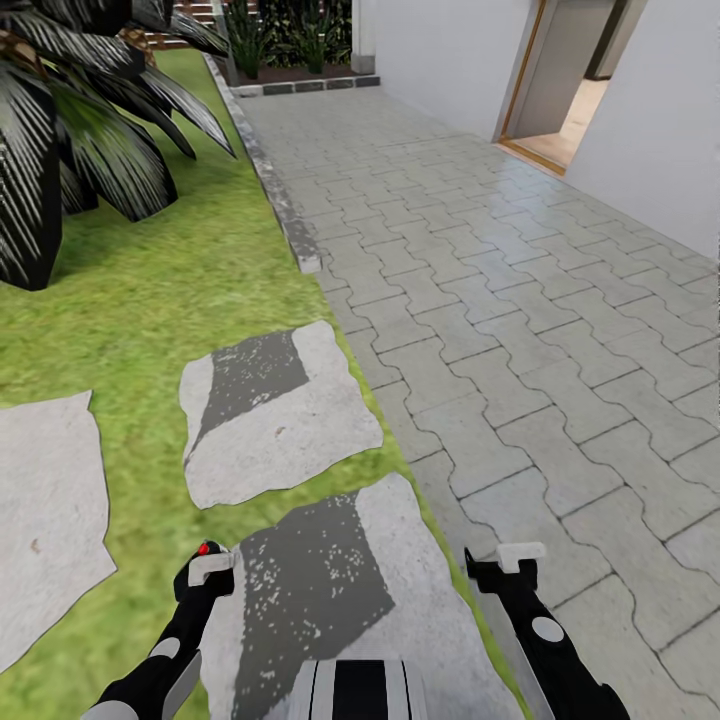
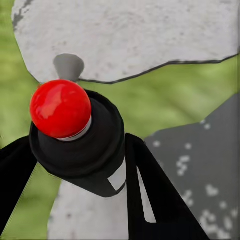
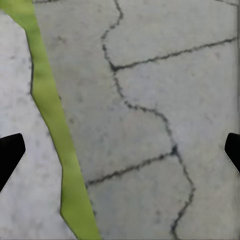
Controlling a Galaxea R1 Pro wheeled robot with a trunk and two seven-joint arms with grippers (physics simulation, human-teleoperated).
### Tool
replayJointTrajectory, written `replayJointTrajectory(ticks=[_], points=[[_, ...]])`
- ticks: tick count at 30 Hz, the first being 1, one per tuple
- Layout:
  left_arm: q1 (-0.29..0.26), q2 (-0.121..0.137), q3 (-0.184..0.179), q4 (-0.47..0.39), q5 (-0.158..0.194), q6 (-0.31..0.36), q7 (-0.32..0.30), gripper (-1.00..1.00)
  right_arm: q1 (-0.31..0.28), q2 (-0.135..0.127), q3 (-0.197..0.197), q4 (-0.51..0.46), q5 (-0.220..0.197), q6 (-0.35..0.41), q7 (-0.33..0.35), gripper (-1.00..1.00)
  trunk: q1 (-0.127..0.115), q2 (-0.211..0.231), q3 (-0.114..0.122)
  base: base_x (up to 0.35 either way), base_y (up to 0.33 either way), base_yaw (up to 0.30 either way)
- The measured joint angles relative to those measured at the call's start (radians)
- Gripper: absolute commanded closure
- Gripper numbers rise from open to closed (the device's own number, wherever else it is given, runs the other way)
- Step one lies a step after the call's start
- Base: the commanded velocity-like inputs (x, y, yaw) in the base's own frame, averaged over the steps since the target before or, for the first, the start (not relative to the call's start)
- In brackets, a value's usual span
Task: In the garden, pick up the pesticide atomizer on the floor and spray pesticide onto both trees until each tree trunk is fully covered.
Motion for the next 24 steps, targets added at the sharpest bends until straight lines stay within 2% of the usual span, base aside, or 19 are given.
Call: replayJointTrajectory(ticks=[24], points=[[0.000, 0.000, 0.000, 0.004, 0.000, 0.003, 0.000, 1.00, 0.001, 0.002, 0.001, 0.000, -0.001, -0.001, -0.003, -1.00, -0.011, 0.006, 0.093, 0.000, 0.000, 0.000]])
